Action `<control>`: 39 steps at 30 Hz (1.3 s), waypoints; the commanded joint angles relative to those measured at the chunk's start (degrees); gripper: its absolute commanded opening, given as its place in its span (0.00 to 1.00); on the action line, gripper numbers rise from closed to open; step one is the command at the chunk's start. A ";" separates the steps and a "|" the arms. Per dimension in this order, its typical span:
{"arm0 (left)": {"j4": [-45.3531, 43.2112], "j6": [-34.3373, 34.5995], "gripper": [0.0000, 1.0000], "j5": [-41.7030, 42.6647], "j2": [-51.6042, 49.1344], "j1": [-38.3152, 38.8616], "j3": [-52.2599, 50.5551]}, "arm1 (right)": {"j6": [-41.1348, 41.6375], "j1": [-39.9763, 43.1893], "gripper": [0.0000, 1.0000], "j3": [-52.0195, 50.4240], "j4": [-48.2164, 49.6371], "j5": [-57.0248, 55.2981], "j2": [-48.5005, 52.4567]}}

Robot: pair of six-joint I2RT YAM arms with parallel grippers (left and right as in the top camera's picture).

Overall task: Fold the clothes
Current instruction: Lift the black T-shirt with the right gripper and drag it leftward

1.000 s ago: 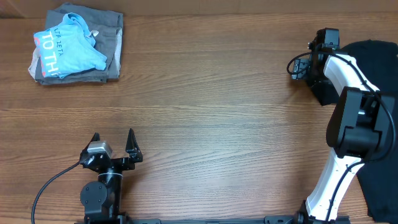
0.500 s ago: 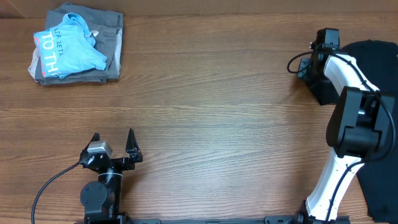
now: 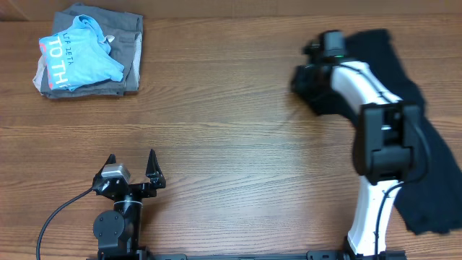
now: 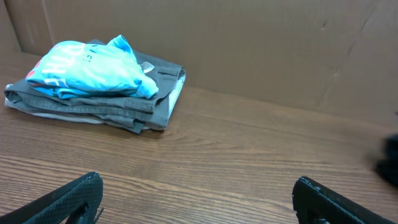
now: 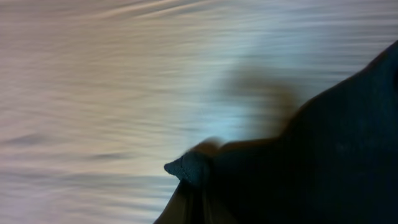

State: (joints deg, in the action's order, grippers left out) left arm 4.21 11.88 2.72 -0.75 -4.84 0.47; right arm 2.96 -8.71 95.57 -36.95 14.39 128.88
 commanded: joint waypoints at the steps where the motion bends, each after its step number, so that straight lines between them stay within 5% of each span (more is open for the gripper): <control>1: 0.04 -0.07 1.00 -0.37 0.44 0.31 -0.20 | 3.56 -8.50 0.04 1.20 0.50 6.27 0.48; 14: 0.04 -0.07 1.00 -0.37 0.44 0.31 -0.20 | 13.22 -31.61 0.04 1.20 0.59 2.14 0.48; 28: 0.04 -0.07 1.00 -0.35 0.44 0.31 -0.20 | 18.34 -36.72 0.04 2.14 -0.61 0.74 -6.60; 34: 0.04 -0.07 1.00 -0.37 0.44 0.31 -0.20 | 19.76 -34.29 0.31 2.69 0.37 -1.73 -9.11; 39: 0.04 -0.07 1.00 -0.37 0.44 0.31 -0.20 | 21.55 -29.97 0.42 5.68 0.48 -0.66 -10.21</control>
State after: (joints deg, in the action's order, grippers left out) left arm 4.21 11.88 2.72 -0.75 -4.84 0.47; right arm 22.74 -42.17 98.08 -36.86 13.63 121.67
